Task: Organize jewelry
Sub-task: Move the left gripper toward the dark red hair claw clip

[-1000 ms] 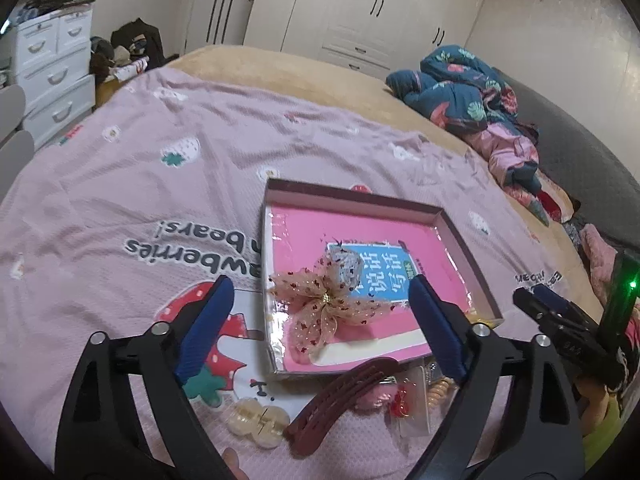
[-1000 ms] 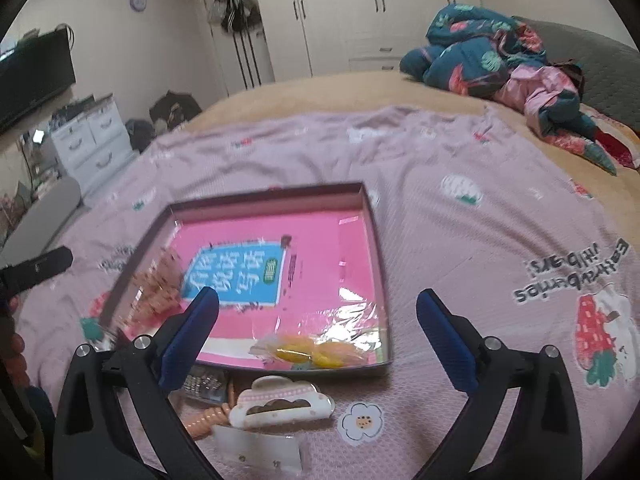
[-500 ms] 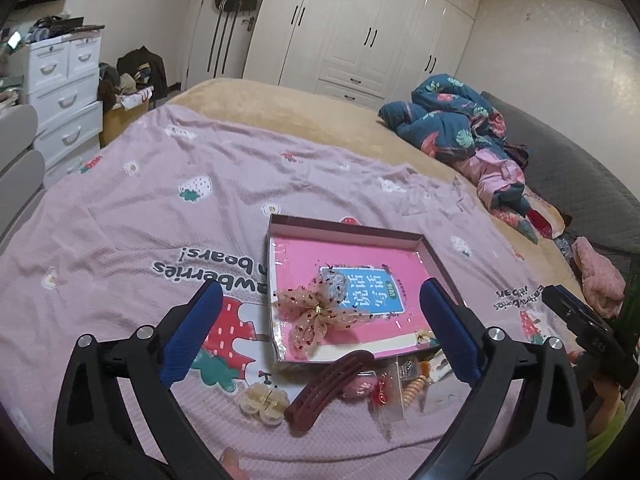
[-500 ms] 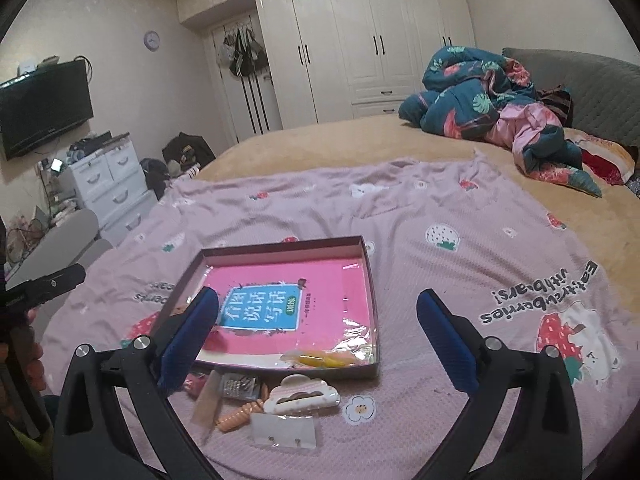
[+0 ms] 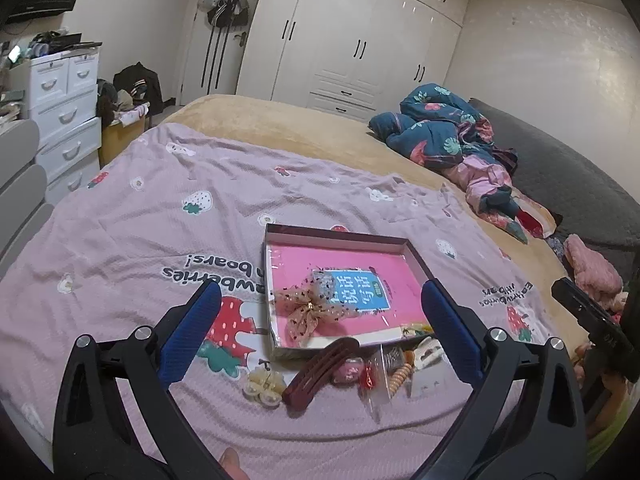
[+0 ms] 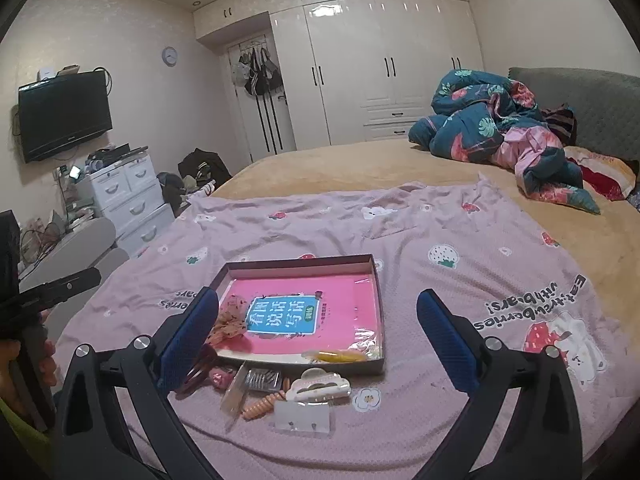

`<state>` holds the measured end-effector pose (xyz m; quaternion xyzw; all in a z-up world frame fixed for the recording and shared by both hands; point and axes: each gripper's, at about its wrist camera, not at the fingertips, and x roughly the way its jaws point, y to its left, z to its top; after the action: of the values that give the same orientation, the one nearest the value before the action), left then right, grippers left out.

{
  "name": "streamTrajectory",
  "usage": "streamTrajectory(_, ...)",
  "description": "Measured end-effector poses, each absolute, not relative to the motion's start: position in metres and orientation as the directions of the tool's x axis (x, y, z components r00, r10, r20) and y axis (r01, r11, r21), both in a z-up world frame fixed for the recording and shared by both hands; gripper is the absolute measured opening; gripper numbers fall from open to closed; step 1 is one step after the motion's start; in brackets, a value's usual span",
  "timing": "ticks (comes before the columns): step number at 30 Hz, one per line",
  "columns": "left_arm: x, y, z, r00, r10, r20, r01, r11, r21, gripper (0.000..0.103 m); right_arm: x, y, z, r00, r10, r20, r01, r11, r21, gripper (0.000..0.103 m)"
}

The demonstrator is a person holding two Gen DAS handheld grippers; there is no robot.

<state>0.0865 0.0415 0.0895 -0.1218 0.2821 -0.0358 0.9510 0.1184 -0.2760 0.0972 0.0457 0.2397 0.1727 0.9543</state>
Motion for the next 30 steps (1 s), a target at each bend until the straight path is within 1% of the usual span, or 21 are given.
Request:
streamTrajectory(5,0.076,0.038,0.086,0.832,-0.128,-0.539,0.003,0.974,-0.226,0.094,0.106,-0.272,0.094,0.818,0.357,-0.451,-0.323,0.934,0.154,0.099)
streamTrajectory(11,0.069,0.038,0.076,0.816,-0.130,-0.563,-0.001,0.974,-0.226,0.094,0.094,-0.262,0.085,0.795,0.381,-0.473,-0.354,0.923,0.149,0.099)
streamTrajectory(30,0.046,0.032,0.041,0.758,-0.123,-0.641,0.012,0.984,-0.175,0.094,0.073,-0.241,0.038,0.687,0.423,-0.591,-0.429,0.893,0.140,0.099)
